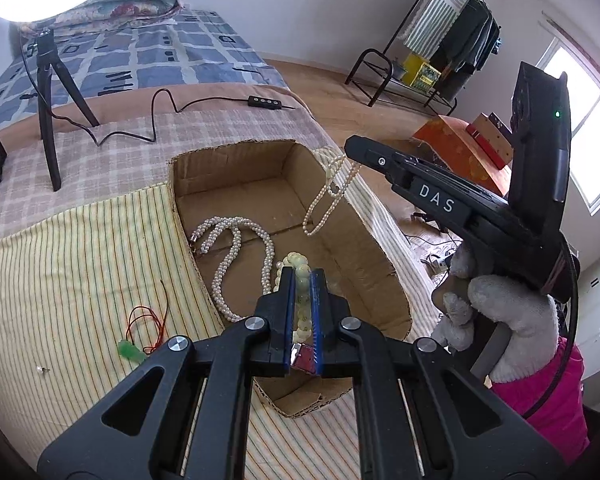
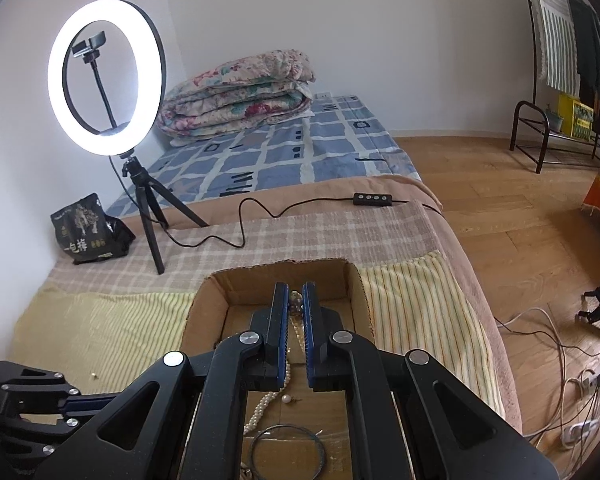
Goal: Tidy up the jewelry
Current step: 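Lower the bracelet and strand into the box and open both tools, then withdraw both tools from the box toward the jade pendant and pearl stud, then close the left tool on the pearl stud while the right tool grasps the jade pendant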
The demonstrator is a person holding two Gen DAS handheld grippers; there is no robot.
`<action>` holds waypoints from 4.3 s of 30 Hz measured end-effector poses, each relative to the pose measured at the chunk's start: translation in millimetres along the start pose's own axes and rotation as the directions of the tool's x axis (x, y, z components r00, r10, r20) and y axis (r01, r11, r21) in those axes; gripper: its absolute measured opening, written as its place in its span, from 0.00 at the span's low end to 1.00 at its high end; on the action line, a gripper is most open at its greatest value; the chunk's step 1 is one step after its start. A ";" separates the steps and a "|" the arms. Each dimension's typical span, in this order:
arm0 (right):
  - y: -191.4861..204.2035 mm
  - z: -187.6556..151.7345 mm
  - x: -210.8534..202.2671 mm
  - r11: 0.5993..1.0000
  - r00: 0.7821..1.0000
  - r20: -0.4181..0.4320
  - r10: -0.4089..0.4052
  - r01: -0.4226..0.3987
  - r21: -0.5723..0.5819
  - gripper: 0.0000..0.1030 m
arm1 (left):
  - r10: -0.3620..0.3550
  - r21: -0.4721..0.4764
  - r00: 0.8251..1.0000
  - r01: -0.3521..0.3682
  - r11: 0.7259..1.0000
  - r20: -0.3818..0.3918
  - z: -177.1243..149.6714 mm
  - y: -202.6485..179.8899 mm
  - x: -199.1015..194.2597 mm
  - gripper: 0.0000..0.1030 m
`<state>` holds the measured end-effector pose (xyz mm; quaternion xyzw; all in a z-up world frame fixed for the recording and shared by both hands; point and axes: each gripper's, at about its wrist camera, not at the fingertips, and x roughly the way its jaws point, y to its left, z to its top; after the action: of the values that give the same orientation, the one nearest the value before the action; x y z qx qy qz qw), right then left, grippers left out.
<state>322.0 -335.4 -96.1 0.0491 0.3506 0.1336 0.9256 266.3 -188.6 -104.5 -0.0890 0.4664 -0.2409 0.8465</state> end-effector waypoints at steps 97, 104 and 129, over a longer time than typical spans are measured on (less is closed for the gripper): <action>199.9 -119.6 50.9 0.842 0.909 -0.417 0.012 -0.234 -0.486 0.32 | 0.256 0.008 0.952 -0.259 0.966 -0.169 -92.9 205.6 -43.3 0.32; 203.8 -119.1 62.8 0.829 0.900 -0.436 -0.016 -0.232 -0.508 0.31 | 0.259 0.010 0.950 -0.261 0.965 -0.175 -90.5 209.3 -34.6 0.32; 203.9 -129.3 91.1 0.832 0.874 -0.484 -0.048 -0.233 -0.503 0.13 | 0.298 0.055 0.940 -0.293 0.954 -0.165 -92.0 209.3 -22.3 0.09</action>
<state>258.4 -114.4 -213.4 -0.2340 0.5117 0.2819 0.7771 247.6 10.9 -216.9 0.0158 0.5421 -0.1247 0.8309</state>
